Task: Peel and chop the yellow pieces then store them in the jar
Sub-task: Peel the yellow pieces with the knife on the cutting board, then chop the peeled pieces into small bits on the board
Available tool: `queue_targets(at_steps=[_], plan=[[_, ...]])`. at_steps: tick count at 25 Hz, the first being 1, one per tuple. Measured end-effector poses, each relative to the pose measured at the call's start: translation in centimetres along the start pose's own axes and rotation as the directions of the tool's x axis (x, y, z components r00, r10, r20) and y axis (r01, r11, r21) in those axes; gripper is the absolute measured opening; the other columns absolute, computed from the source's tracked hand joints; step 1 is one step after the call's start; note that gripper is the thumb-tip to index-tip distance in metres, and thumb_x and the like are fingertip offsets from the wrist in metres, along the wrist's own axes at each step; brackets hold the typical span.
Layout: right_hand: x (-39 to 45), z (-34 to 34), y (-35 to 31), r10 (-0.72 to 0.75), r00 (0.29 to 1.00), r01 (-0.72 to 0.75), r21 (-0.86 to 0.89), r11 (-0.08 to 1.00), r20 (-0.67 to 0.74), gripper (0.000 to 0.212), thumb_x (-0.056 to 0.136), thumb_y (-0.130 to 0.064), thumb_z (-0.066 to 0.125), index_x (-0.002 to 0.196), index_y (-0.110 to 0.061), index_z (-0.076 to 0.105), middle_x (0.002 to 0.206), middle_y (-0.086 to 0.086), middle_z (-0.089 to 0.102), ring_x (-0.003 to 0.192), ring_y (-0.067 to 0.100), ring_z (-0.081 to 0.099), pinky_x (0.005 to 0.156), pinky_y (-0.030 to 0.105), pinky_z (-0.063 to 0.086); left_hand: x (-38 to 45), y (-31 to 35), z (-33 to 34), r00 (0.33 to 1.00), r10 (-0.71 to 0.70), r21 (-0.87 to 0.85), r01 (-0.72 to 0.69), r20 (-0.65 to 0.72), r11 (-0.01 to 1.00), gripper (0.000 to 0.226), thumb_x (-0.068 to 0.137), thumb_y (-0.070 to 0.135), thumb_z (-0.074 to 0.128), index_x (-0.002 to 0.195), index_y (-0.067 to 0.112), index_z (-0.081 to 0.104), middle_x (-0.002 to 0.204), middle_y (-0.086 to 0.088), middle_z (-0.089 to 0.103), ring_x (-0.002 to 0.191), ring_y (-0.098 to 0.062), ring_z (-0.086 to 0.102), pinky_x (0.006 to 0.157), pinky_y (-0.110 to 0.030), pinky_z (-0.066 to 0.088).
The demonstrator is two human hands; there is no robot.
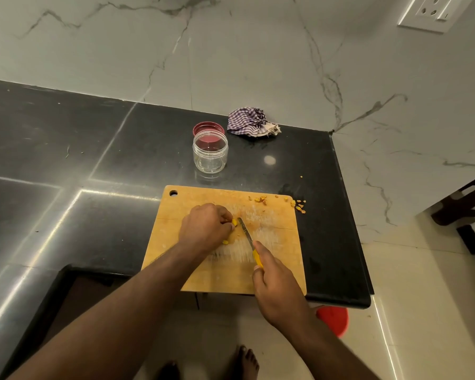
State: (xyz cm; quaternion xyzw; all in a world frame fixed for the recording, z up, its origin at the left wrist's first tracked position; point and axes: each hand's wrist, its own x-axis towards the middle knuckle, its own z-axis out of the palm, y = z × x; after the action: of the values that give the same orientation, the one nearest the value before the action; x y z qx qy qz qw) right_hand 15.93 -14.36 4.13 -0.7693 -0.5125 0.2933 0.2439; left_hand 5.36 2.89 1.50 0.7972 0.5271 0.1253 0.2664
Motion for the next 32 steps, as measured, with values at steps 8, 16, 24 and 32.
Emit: queue_targets(at_steps=[8,16,24,32], plan=[[0.5,0.5,-0.7,-0.022,1.000,0.023,-0.076,0.997,0.009,0.054,0.104,-0.023,0.035,0.155,-0.028,0.020,0.143,-0.003,0.047,0.123,0.008,0.046,0.100,0.021,0.038,-0.1,0.0,0.3,0.999,0.029,0.056,-0.027,-0.041,0.998,0.025,0.085,0.043,0.070,0.107,0.034,0.074,0.098,0.013,0.069,0.093,-0.011,0.060,0.075,-0.037,0.055],[0.3,0.1,-0.5,0.008,0.999,-0.007,0.021,1.000,-0.036,0.051,0.104,-0.023,0.038,0.154,-0.030,0.028,0.145,-0.009,0.046,0.123,0.001,0.047,0.100,0.013,0.038,-0.1,0.7,0.2,1.000,-0.013,0.043,0.014,-0.025,0.999,0.009,0.082,0.038,0.068,0.092,0.037,0.068,0.094,0.014,0.067,0.094,-0.014,0.059,0.082,-0.042,0.052],[-0.3,-2.5,-0.3,0.254,0.963,-0.223,0.792,0.568,0.089,0.039,0.101,-0.016,0.049,0.129,-0.043,0.056,0.077,0.006,0.053,0.047,0.010,0.036,0.040,0.024,0.028,-1.1,1.9,-3.0,0.992,-0.073,-0.629,0.122,0.103,0.767,0.010,0.086,0.012,0.071,0.094,0.017,0.067,0.086,0.002,0.071,0.077,-0.011,0.065,0.062,-0.025,0.052],[1.4,-4.1,-2.3,0.110,0.964,-0.260,0.945,0.199,0.242,0.025,0.096,-0.007,0.045,0.119,-0.008,0.054,0.094,0.019,0.068,0.064,0.023,0.055,0.057,0.032,0.039,-3.7,1.9,-5.9,0.894,-0.028,-0.890,0.449,0.448,0.079,0.022,0.091,0.002,0.063,0.113,0.006,0.068,0.098,-0.012,0.072,0.088,-0.021,0.071,0.069,-0.024,0.053]])
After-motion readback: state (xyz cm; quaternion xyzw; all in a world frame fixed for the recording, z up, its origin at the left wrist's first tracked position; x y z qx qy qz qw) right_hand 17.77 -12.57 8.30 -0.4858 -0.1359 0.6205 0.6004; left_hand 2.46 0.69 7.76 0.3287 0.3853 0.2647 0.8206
